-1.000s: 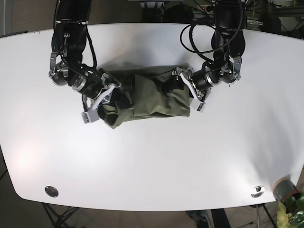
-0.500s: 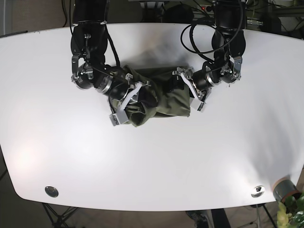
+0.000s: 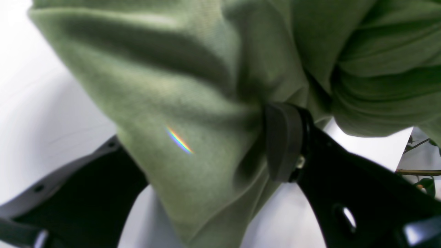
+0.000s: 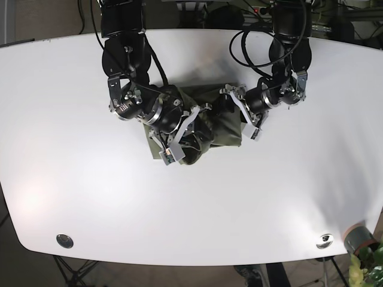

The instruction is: Fold the T-shirt properly

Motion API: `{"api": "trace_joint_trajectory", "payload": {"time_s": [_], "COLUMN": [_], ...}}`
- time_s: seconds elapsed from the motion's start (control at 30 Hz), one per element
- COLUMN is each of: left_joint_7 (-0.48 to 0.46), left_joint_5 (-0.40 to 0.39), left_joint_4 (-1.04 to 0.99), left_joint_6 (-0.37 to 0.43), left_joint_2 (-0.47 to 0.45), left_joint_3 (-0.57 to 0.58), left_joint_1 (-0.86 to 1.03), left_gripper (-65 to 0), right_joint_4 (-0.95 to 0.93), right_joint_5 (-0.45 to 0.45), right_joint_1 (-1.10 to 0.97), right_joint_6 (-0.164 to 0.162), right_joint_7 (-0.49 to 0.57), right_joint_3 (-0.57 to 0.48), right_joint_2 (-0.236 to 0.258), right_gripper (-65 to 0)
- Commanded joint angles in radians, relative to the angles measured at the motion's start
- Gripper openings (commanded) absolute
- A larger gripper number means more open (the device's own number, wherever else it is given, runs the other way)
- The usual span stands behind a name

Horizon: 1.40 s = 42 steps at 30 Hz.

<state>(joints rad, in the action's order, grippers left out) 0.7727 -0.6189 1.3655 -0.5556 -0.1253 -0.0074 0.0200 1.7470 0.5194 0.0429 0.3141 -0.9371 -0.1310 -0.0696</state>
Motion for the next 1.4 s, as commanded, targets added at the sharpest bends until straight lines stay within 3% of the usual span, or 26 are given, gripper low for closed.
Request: {"api": "trace_joint_trajectory", "payload": {"time_s": [0.0, 0.1, 0.27, 0.4, 0.5, 0.63, 0.9, 1.03, 1.37], "left_joint_7": [0.049, 0.049, 0.049, 0.049, 0.049, 0.044, 0.049, 0.049, 0.047], "left_joint_5": [0.044, 0.043, 0.043, 0.043, 0.037, 0.038, 0.041, 0.037, 0.041], "left_joint_4": [0.002, 0.002, 0.004, 0.007, 0.012, 0.068, 0.282, 0.384, 0.449], "left_joint_6": [0.016, 0.016, 0.016, 0.016, 0.016, 0.016, 0.010, 0.009, 0.009], "left_joint_2": [-0.009, -0.009, -0.010, -0.010, -0.010, -0.010, -0.017, -0.103, -0.215], "left_joint_3": [-0.001, -0.001, -0.001, -0.001, -0.004, -0.012, -0.142, -0.177, -0.314], "left_joint_1": [0.002, 0.002, 0.002, 0.002, -0.001, 0.001, 0.045, 0.093, 0.168], "left_gripper": [-26.5, -26.5, -26.5, -26.5, -26.5, -26.5, -26.5, -26.5, -26.5], "right_joint_4": [-0.008, -0.032, -0.049, -0.048, -0.017, 0.040, 0.095, 0.097, 0.004], "right_joint_5": [0.006, 0.003, 0.003, 0.002, 0.002, 0.012, 0.012, 0.011, 0.002], "right_joint_1": [0.018, 0.018, 0.022, 0.024, 0.025, 0.015, -0.030, -0.071, -0.114], "right_joint_6": [0.007, 0.006, 0.006, 0.004, 0.004, 0.004, 0.006, 0.006, 0.006], "right_joint_7": [0.030, 0.033, 0.074, 0.074, 0.076, 0.077, 0.074, 0.074, 0.082], "right_joint_3": [0.001, 0.001, -0.002, -0.043, -0.094, -0.083, -0.029, -0.031, -0.071], "right_joint_2": [-0.002, -0.002, -0.002, 0.007, 0.047, 0.054, 0.055, 0.057, 0.050], "right_gripper": [-61.7, -53.4, -26.8, -13.2, -12.8, -15.9, -17.6, -17.6, -17.8]}}
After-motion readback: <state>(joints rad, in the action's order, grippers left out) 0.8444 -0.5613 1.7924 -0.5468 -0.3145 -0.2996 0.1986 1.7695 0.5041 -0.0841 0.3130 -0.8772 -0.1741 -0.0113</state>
